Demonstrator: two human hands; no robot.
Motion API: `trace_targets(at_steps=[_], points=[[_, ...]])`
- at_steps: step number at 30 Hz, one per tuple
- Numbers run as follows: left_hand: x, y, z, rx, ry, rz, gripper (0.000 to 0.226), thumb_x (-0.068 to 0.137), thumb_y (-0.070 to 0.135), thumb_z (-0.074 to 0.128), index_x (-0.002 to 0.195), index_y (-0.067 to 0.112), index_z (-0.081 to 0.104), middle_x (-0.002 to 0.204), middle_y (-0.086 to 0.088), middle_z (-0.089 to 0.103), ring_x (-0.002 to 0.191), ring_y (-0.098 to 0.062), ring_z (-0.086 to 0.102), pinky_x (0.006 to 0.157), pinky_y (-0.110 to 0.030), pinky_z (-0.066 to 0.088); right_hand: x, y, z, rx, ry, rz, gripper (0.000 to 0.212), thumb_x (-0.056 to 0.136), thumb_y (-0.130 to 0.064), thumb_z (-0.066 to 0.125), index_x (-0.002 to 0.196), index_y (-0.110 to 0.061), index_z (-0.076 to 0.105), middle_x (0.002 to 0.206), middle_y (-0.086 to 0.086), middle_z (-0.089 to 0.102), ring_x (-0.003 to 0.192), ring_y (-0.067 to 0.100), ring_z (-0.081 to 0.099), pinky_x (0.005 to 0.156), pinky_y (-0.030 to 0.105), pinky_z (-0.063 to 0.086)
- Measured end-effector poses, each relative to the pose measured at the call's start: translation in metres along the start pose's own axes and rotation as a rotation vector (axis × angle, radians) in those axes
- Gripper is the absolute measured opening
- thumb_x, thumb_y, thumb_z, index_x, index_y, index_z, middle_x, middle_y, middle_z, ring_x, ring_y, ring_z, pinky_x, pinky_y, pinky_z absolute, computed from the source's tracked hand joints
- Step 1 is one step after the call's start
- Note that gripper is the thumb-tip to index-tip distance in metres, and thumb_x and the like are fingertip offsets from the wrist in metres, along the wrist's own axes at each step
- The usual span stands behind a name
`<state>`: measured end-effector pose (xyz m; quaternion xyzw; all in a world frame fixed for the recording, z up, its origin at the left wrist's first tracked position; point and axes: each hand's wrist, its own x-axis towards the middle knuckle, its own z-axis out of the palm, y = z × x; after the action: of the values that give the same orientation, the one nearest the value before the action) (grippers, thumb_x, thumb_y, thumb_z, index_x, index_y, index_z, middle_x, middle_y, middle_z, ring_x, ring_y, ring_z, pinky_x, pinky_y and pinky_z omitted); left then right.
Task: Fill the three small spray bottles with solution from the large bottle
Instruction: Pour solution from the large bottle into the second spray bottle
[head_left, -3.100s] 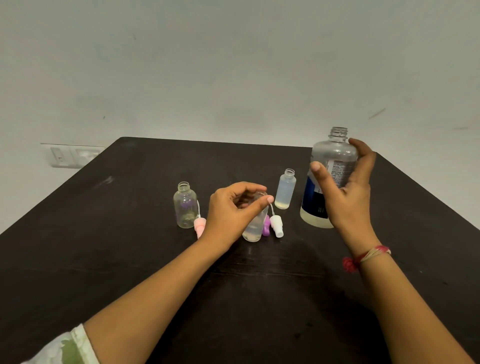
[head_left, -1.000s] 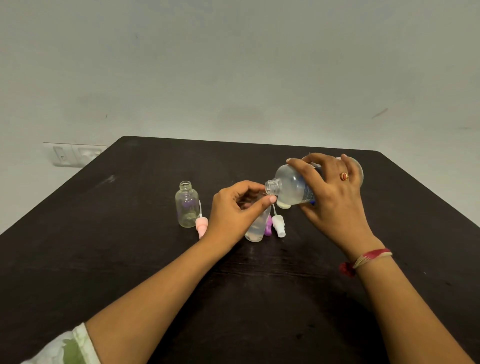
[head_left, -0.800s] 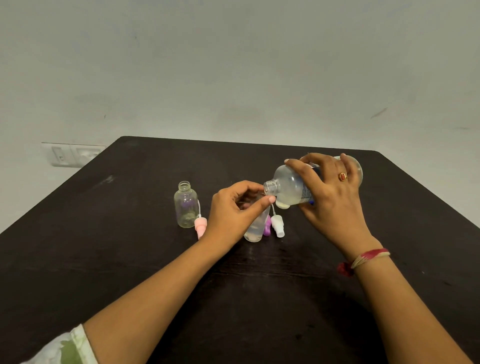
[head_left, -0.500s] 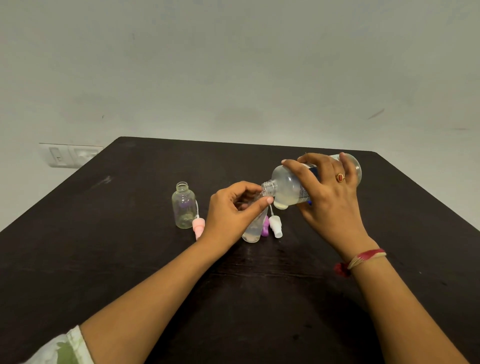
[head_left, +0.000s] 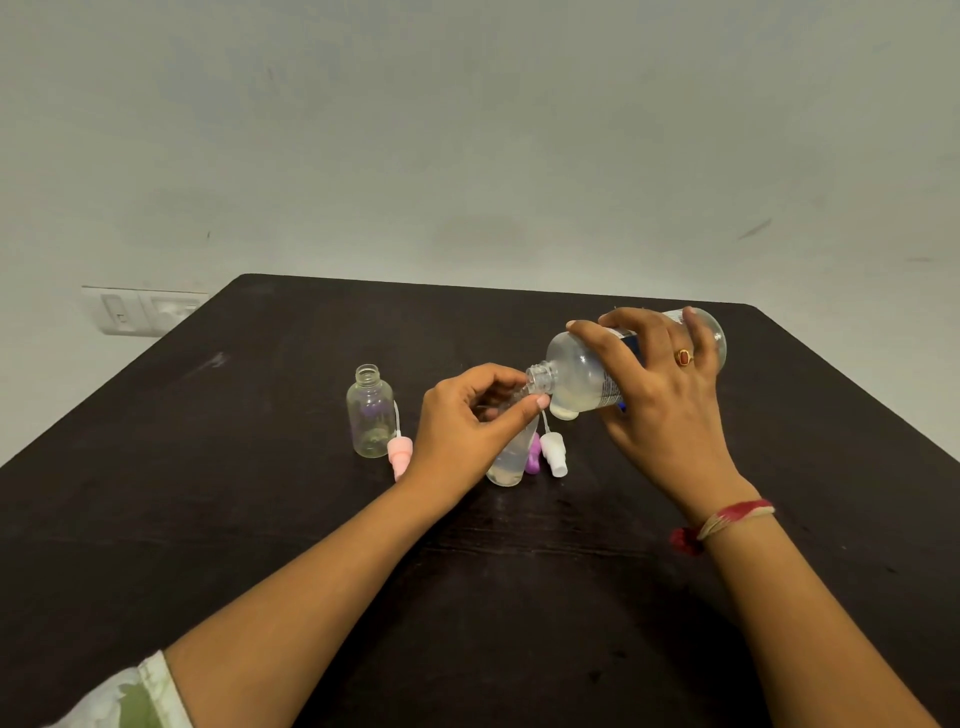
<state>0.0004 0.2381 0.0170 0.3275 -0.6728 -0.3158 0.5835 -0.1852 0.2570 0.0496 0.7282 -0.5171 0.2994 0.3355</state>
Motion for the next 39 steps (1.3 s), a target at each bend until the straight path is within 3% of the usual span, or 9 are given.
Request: trace_targets(at_steps=[10, 23, 39], points=[[-0.0001, 0.0003, -0.0001, 0.006, 0.009, -0.001, 0.020, 0.076, 0.019, 0.079, 0.085, 0.034, 0.069, 0.076, 0.017, 0.070, 0.073, -0.004, 0.066, 0.070, -0.023, 0.056, -0.0004, -0.0006, 0.0007, -0.008, -0.002, 0.005, 0.068, 0.068, -0.011, 0.074, 0.129, -0.027, 0.048, 0.123, 0.007, 0.053, 0.114, 0.029, 0.051, 0.111, 0.053, 0.018], [-0.0001, -0.0003, -0.0004, 0.004, 0.006, -0.008, 0.017, 0.076, 0.020, 0.079, 0.087, 0.030, 0.070, 0.077, 0.012, 0.070, 0.073, -0.003, 0.066, 0.070, -0.020, 0.055, -0.0003, 0.0001, 0.0004, -0.010, 0.002, 0.007, 0.067, 0.068, -0.012, 0.074, 0.129, -0.026, 0.048, 0.123, 0.009, 0.054, 0.114, 0.029, 0.049, 0.111, 0.053, 0.018], [0.0001, 0.0005, -0.0001, 0.010, 0.005, 0.012, 0.022, 0.076, 0.016, 0.079, 0.084, 0.034, 0.068, 0.075, 0.021, 0.069, 0.072, 0.000, 0.066, 0.069, -0.017, 0.053, 0.0001, -0.0011, 0.0018, -0.020, 0.012, 0.000, 0.068, 0.068, -0.010, 0.073, 0.129, -0.027, 0.048, 0.122, 0.008, 0.053, 0.116, 0.027, 0.046, 0.112, 0.052, 0.017]])
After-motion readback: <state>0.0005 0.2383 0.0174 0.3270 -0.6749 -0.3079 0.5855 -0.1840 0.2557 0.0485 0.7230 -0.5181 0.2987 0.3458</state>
